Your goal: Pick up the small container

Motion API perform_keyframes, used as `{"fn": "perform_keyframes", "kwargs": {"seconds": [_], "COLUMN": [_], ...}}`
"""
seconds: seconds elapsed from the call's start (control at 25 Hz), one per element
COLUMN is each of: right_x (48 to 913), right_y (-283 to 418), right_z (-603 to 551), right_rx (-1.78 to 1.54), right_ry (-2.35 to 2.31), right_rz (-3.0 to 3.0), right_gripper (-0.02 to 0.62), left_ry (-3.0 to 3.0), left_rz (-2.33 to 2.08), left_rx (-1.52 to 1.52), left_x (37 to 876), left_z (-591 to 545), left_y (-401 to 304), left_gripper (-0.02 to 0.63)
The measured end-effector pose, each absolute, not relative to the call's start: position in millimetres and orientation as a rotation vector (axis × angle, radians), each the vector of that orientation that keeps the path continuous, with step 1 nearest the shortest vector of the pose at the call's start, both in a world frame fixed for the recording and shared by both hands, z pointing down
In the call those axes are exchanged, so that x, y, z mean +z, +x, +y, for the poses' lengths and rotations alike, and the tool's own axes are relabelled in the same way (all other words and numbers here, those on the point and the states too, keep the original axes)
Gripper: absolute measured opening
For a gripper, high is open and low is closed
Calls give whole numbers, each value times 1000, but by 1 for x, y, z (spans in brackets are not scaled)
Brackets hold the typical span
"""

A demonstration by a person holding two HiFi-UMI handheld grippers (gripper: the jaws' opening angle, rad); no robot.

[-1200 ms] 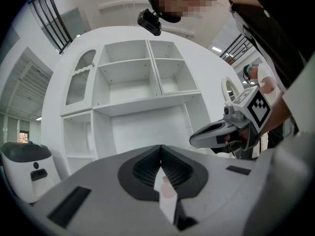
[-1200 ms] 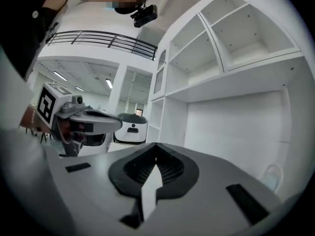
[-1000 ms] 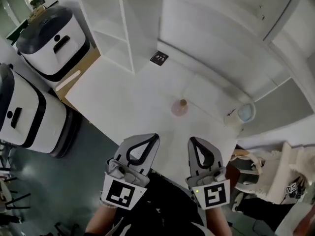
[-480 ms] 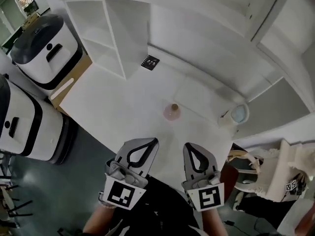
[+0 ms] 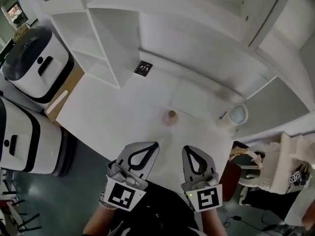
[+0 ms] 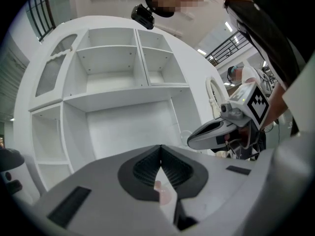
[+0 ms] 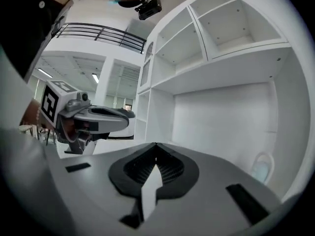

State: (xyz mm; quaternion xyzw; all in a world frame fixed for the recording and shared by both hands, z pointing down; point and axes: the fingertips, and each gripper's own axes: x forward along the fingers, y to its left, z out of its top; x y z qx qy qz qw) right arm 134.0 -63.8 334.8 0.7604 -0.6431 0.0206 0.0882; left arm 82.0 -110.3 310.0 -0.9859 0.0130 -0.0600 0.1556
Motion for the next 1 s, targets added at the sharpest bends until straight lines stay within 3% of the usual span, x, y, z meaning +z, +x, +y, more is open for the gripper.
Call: {"fn": "perform_keyframes", "kwargs": {"seconds": [1.0], "right_x": [420], "right_y": [178], "right_z": [-137], "right_rx": [269], "right_ry": [2351], "right_rz": [-1734], "right_gripper": [3], "left_ry": [-2918], "left_rz": [-119], "left_rx": [-234], "left_x": [360], "left_z": [-175], "left_y": [99], "left_gripper": [2]}}
